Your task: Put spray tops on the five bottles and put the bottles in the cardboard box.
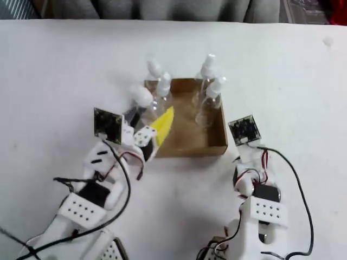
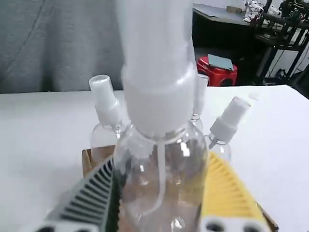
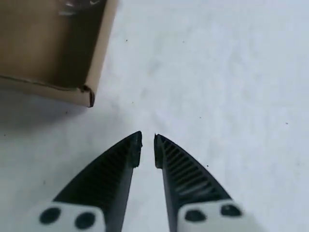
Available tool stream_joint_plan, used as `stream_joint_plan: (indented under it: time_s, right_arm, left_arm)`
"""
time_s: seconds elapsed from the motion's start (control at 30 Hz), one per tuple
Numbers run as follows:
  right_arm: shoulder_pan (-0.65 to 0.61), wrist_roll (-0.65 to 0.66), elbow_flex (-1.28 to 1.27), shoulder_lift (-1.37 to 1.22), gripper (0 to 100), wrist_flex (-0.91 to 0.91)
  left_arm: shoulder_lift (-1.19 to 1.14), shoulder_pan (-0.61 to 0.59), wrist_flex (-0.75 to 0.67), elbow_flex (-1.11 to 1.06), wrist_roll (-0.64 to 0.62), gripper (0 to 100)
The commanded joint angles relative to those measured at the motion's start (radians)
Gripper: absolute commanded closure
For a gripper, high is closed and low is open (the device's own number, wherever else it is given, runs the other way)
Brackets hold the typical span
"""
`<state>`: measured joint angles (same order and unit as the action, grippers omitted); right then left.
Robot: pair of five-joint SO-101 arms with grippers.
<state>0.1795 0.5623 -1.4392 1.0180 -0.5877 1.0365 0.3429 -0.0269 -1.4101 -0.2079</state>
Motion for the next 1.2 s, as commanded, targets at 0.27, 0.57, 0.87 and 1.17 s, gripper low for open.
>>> stream_joint_plan:
  time_s: [0.27, 0.57, 0.87, 1.17]
  right_arm:
    - [-0.005, 0.012, 0.006, -0.004, 97.8, 0.019]
    - [-0.005, 0.012, 0.006, -0.004, 97.8, 0.019]
    - [-0.005, 0.012, 0.006, -0.004, 97.8, 0.019]
    - [-0.005, 0.012, 0.006, -0.004, 97.8, 0.019]
  left_arm:
    - [-0.312, -0.041, -0.299, 0.014, 0.048, 98]
    - [-0.437, -0.041, -0.354, 0.009, 0.048, 98]
    - [-0.53, -0.061, -0.439, 0.009, 0.049, 98]
    - [-0.647, -0.09, -0.56, 0.009, 0.049, 98]
